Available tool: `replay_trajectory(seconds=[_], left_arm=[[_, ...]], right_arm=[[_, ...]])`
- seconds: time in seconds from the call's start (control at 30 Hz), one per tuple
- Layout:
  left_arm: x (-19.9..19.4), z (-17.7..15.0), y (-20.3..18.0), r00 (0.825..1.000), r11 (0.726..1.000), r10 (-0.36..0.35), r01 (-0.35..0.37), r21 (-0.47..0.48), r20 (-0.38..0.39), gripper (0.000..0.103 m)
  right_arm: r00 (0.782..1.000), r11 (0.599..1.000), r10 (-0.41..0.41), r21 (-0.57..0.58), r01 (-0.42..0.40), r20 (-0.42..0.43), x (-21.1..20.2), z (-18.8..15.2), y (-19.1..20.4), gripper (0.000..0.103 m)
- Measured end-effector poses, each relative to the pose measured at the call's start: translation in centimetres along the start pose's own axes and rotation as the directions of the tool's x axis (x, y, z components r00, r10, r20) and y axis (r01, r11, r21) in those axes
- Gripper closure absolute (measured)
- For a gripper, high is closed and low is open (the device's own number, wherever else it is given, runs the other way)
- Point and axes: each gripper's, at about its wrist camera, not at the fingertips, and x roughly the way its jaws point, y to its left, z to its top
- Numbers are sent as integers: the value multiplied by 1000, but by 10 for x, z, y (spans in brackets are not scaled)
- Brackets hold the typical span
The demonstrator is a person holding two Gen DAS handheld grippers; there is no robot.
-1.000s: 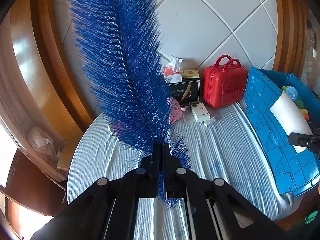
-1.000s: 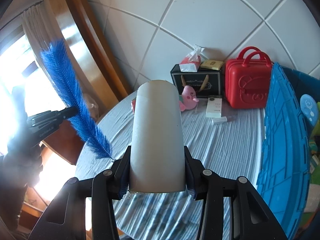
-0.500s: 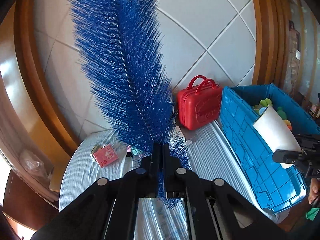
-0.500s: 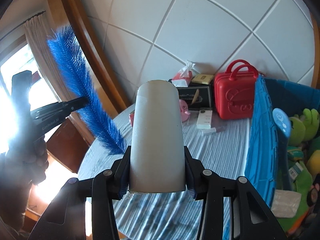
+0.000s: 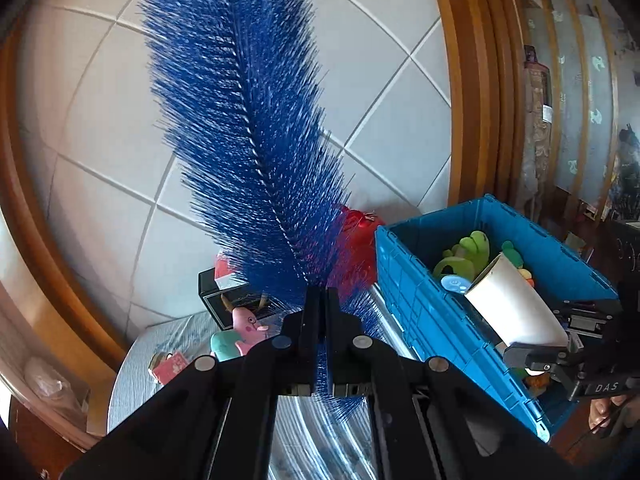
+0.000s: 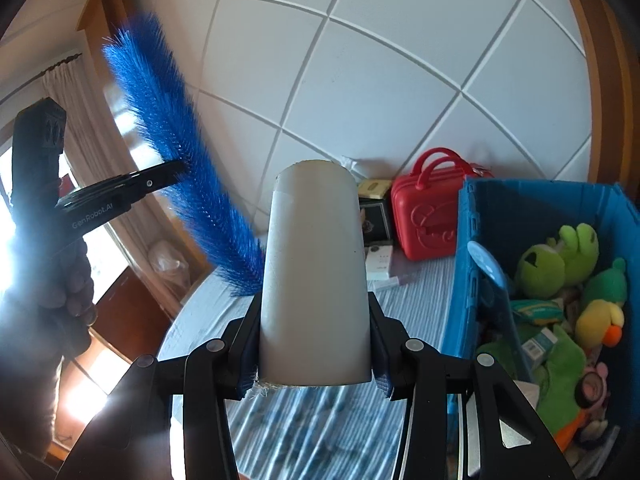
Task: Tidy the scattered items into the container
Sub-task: 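Lower the duster and roll into the crate and open both tools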
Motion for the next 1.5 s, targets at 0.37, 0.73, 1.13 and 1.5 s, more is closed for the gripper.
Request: replay_trajectory(seconds=[0.37,0.73,1.13,1.5], left_arm=[[3,46,-72,990,988,-126,121,92,56,101],[12,76,-134,970,960,-235,221,173,66,101],[29,88,-193,937,913,-350,336,232,20,101],[47,82,-242,894,860,-445,441,257,-44,101]], right_arm=[[991,991,-132,32,131,27,-51,5,-33,58],[966,961,-256,115,251,32,-87,-4,-82,58],[936,916,-352,216,340,20,-117,-26,-131,58],[903,861,-430,292,416,-18,-139,-47,-173,58]])
